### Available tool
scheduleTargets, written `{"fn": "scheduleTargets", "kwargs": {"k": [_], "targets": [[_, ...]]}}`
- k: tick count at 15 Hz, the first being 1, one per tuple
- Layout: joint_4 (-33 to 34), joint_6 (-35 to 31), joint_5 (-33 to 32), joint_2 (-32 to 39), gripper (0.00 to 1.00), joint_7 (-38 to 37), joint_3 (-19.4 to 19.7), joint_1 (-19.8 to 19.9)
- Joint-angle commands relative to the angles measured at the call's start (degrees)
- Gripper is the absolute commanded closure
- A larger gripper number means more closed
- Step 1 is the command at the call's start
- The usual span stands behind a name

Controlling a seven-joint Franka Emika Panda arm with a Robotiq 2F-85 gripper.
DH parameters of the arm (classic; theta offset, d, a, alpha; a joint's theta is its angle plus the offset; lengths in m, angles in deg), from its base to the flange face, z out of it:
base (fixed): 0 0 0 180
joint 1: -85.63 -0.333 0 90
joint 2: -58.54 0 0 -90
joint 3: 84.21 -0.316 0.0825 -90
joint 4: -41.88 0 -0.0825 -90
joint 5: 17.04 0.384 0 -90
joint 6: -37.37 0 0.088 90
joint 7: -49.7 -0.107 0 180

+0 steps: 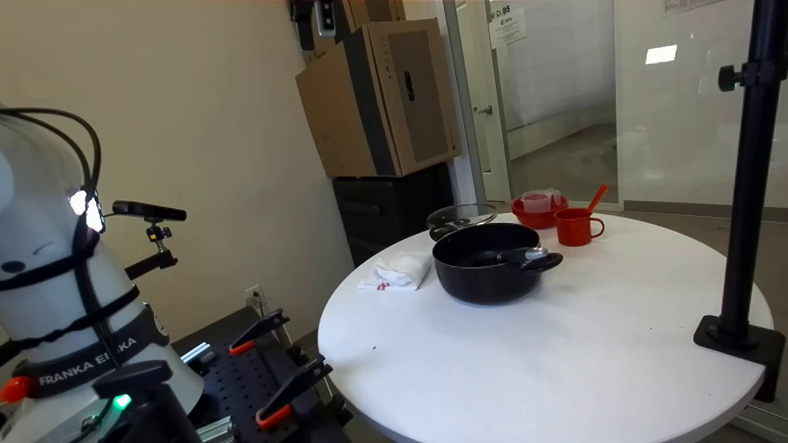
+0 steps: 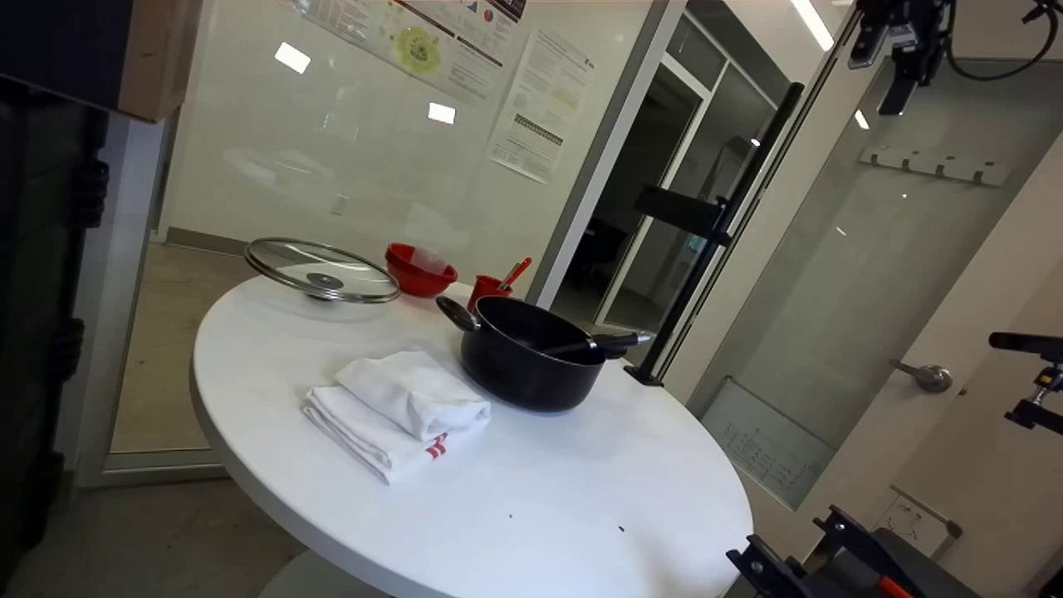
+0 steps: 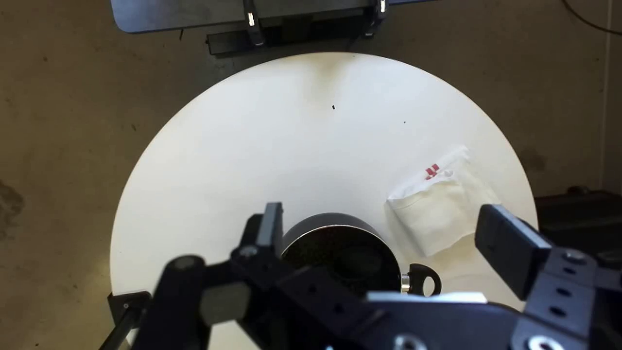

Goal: Use the ladle to mix in the pot

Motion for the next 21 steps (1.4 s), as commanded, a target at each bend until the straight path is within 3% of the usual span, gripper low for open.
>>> {"fn": "scheduleTargets", "kwargs": {"k": [1,4,9,12,17,18,21], "targets": [[-0.1,-0.3,0.1,0.0,0.0,0.4,-0.3,0.3],[-1.6,-3.3,-3.1,-0.5,0.0,4.1,-0.6,-0.2],[-6.3,-10.7,-14.4,2.4,0.0,9.9,-0.9,-0.3],[-9.0,-17.6,-12.2,4.8,0.0,20.5,2.1,-1.5],[-10.0,-25.2,-2.9,8.5,0.0,37.9,7.2,-2.4],[-10.1,-23.3,-5.6,7.6,0.0,31.8,4.9,-1.0],[-10.1,-23.5,-5.3,8.2,0.0,32.8,5.2,-0.6]]}}
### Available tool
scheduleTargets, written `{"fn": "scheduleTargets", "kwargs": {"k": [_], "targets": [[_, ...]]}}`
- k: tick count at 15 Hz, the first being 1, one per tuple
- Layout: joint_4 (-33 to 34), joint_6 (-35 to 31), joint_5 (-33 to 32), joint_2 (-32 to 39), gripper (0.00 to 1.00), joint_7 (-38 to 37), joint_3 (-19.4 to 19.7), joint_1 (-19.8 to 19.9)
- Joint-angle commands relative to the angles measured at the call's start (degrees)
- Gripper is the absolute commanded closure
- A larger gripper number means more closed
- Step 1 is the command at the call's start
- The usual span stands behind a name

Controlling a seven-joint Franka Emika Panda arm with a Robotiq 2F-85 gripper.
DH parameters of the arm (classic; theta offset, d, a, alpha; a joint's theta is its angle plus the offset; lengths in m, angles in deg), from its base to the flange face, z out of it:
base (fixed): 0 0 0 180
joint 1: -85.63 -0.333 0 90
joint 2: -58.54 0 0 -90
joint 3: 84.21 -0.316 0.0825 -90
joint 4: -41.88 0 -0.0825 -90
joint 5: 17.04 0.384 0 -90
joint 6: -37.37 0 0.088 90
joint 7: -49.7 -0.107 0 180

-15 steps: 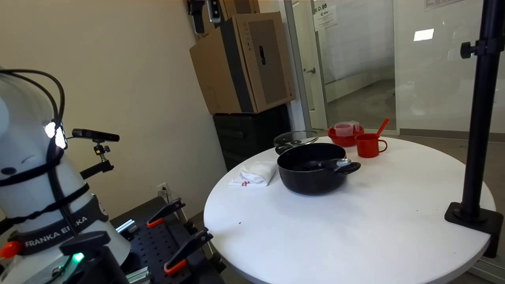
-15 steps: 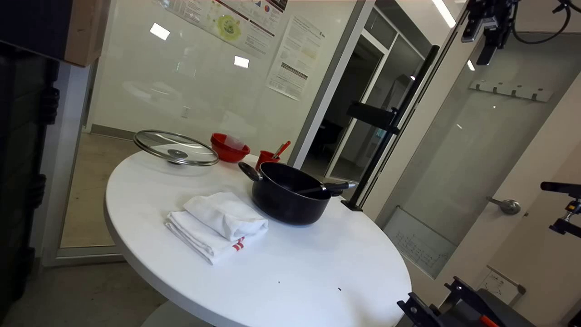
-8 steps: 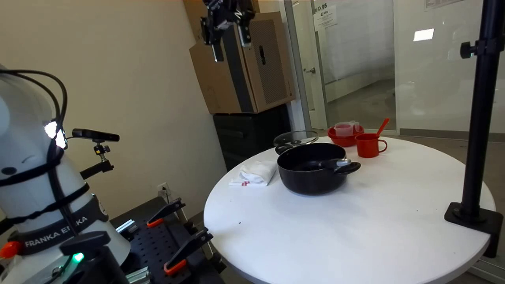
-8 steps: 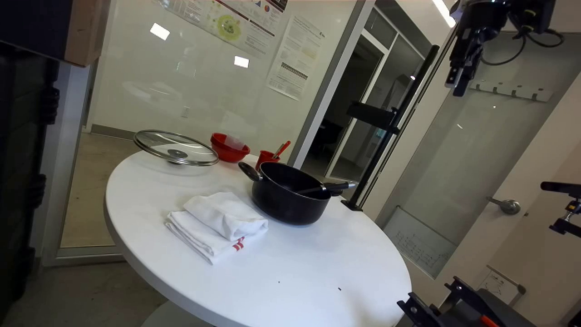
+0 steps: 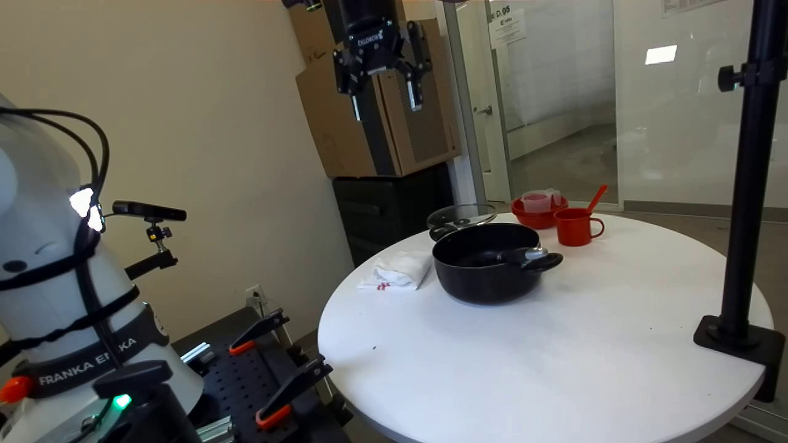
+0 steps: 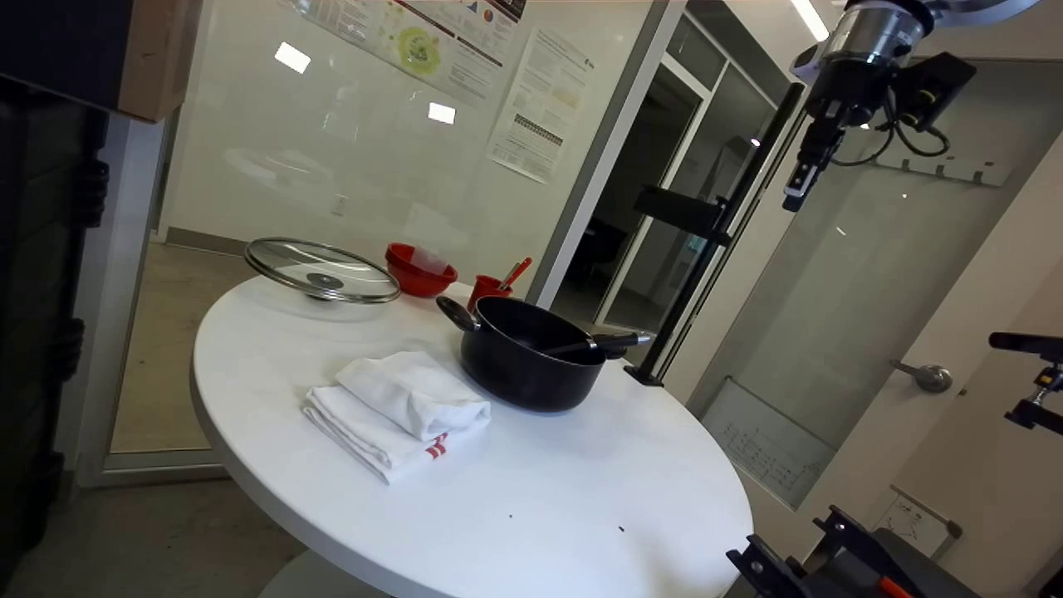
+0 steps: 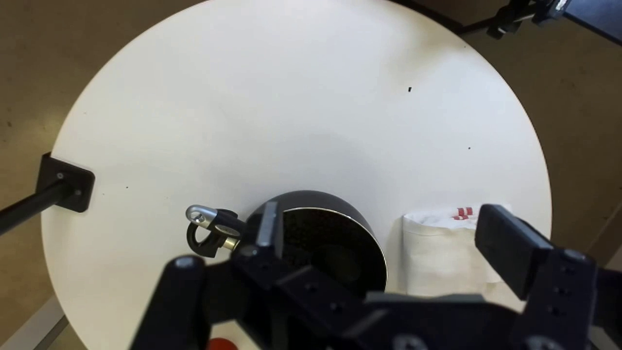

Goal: Use the ladle to mix in the pot

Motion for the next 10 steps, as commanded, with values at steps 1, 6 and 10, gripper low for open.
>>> {"fn": "scheduleTargets", "kwargs": {"k": [1,6,10], "targets": [[0.1,0.1,0.1,0.0,0.0,0.0,-0.4,0.2],[2.3,3.0,-1.2,3.2,0.0,2.6,-0.7,-0.1],[5.4,5.6,-7.2,8.2,0.0,4.9,-1.6,0.3]]}}
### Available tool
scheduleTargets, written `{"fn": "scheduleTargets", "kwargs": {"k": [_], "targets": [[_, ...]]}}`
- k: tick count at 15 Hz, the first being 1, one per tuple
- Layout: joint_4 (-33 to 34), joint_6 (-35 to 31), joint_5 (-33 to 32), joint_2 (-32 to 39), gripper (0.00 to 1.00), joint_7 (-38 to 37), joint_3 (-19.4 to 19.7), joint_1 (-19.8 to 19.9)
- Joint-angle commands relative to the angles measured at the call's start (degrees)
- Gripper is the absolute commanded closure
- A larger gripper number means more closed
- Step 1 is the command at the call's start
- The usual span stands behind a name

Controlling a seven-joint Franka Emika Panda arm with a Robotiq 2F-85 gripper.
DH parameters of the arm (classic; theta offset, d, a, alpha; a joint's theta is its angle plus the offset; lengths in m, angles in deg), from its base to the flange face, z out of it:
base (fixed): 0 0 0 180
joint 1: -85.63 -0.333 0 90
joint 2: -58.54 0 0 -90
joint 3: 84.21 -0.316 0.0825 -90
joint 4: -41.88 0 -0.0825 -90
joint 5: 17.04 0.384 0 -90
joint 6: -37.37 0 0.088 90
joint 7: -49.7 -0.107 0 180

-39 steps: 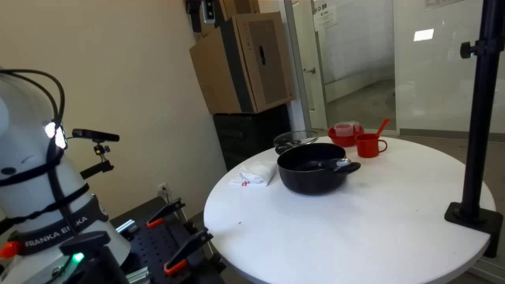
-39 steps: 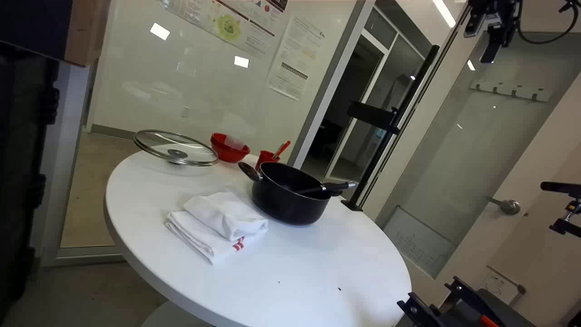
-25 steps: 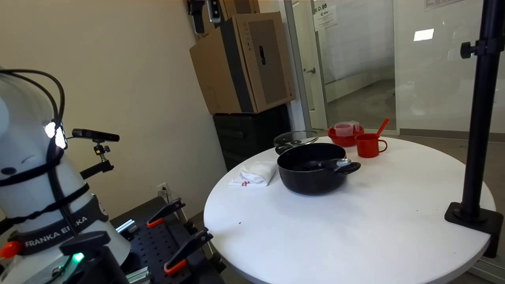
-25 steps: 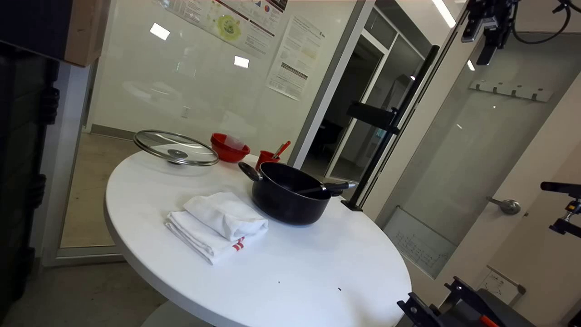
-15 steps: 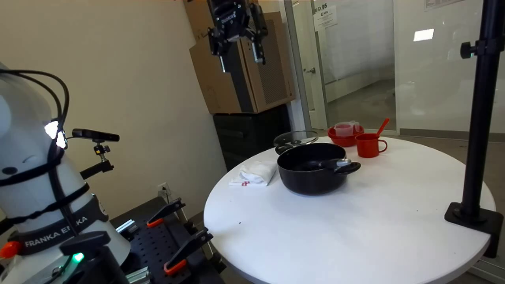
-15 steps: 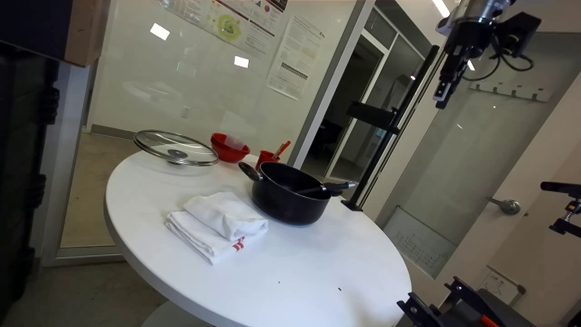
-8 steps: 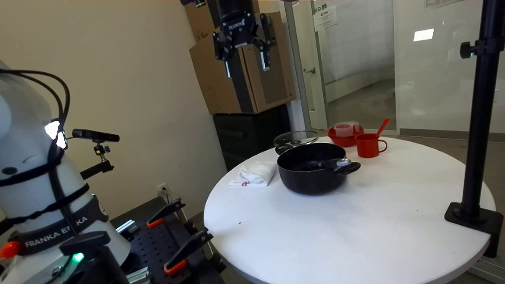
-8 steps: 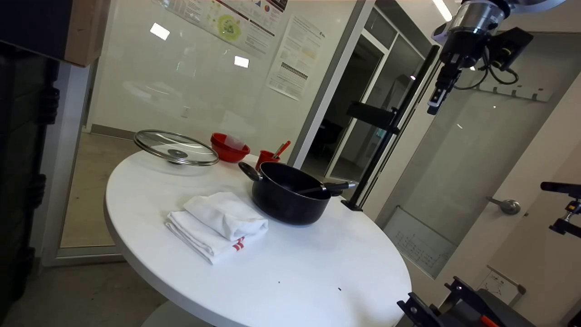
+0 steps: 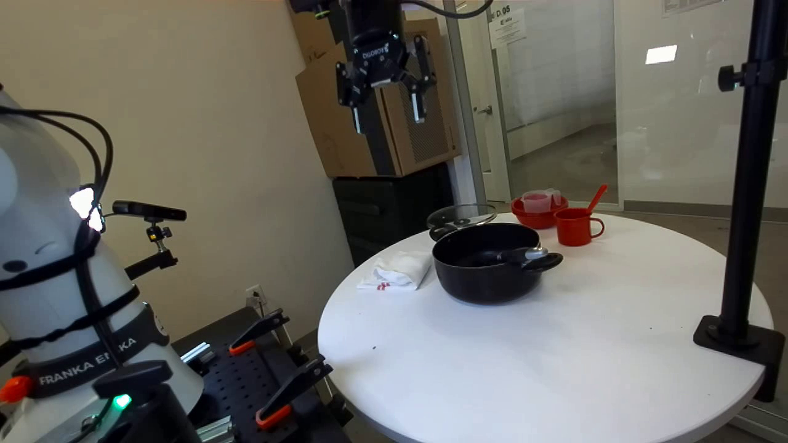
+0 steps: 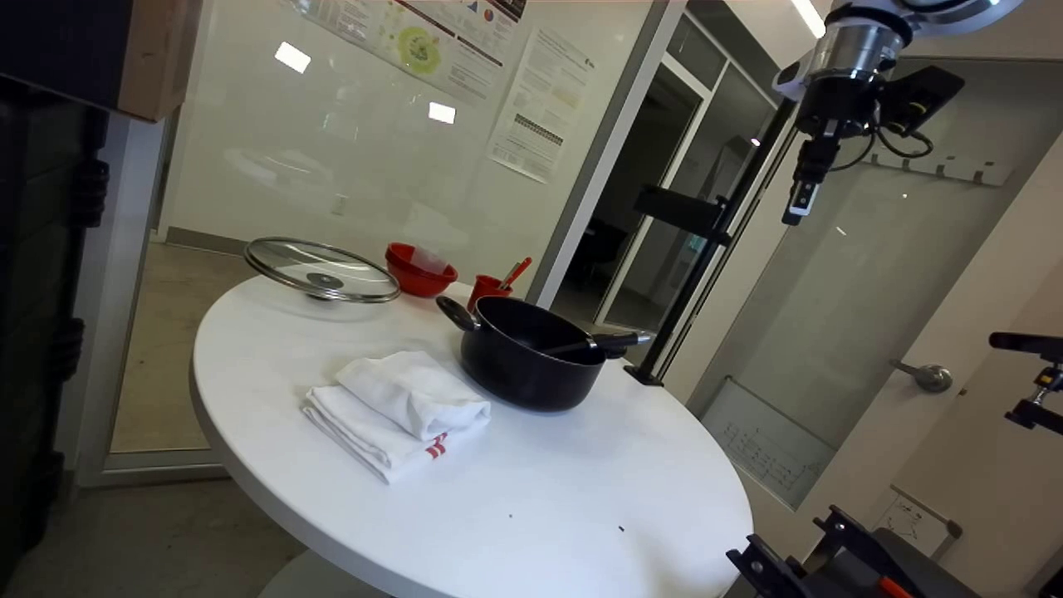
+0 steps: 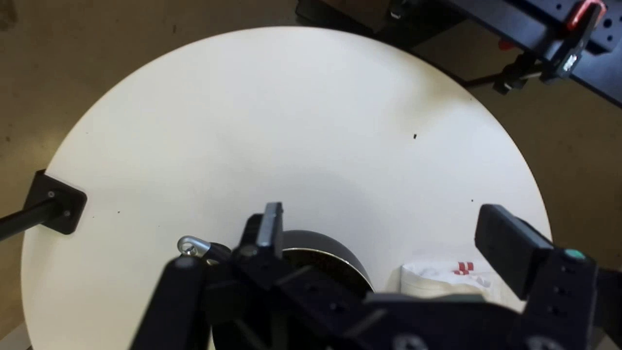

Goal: Use the ladle to mix in the pot

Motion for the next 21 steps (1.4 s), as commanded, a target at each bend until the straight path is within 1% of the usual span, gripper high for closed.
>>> {"fn": "scheduleTargets", "kwargs": {"k": [1,3,6,8,10,13,17,21], "targets": [[5.0,2.8,-4.3,6.2,0.0,3.5,-1.0,0.4],[7.0,3.5,-7.7,9.5,0.0,6.1,-1.6,0.4],[10.3,3.0,-12.7,14.9,0.0,7.0,-2.9,0.5],[12.2,1.5,-15.9,19.3,0.0,8.1,-3.9,0.2],[13.8,0.3,-18.2,22.7,0.0,9.9,-5.0,0.2],[16.6,-1.3,-20.0,28.1,0.0,13.1,-6.3,0.5],[21.0,-0.7,-22.8,33.5,0.0,16.5,-6.2,1.3],[25.0,-1.0,-28.5,37.9,0.0,15.7,-5.4,1.8]]}}
